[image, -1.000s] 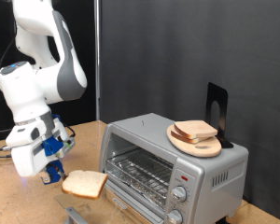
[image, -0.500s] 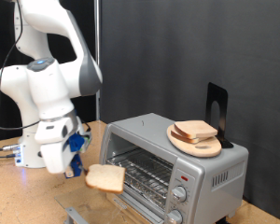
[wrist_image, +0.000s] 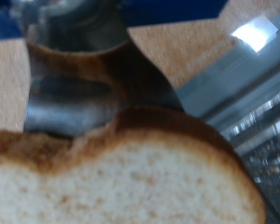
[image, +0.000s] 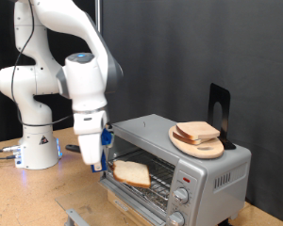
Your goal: Make a piece of toast with the oven
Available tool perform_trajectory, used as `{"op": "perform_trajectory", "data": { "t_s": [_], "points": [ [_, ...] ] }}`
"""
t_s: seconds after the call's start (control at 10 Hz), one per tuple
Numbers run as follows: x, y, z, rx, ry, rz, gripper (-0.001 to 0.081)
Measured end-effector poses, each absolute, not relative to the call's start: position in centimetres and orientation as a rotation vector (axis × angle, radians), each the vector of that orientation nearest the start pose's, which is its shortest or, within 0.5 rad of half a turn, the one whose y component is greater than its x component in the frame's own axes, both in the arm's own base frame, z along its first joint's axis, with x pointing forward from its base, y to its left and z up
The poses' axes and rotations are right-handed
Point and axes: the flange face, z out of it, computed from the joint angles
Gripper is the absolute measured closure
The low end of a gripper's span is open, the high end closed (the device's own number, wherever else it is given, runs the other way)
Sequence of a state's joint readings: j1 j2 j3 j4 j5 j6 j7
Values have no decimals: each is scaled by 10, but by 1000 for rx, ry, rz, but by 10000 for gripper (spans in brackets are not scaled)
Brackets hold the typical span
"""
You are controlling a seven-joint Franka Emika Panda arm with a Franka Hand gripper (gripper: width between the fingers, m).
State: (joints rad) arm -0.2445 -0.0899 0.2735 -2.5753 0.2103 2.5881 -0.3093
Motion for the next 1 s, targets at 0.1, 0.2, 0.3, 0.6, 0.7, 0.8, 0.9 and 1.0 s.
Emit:
{"op": "perform_trajectory", "data": {
  "t_s": [0.1,0.2,0.3,0.6,0.7,0.8,0.9,1.0],
  "points": [
    [452,23,302,-3053,-278,-191,323],
    [453,25,304,-3061,-300,-200,323],
    [453,25,304,-3061,-302,-193,323],
    [439,20,292,-3055,-335,-78,323],
    [432,12,288,-3055,-346,-59,323],
    [424,3,285,-3055,-348,-44,323],
    [418,-6,283,-3050,-341,-40,323],
    [413,-13,283,-3041,-329,-44,323]
  ]
}}
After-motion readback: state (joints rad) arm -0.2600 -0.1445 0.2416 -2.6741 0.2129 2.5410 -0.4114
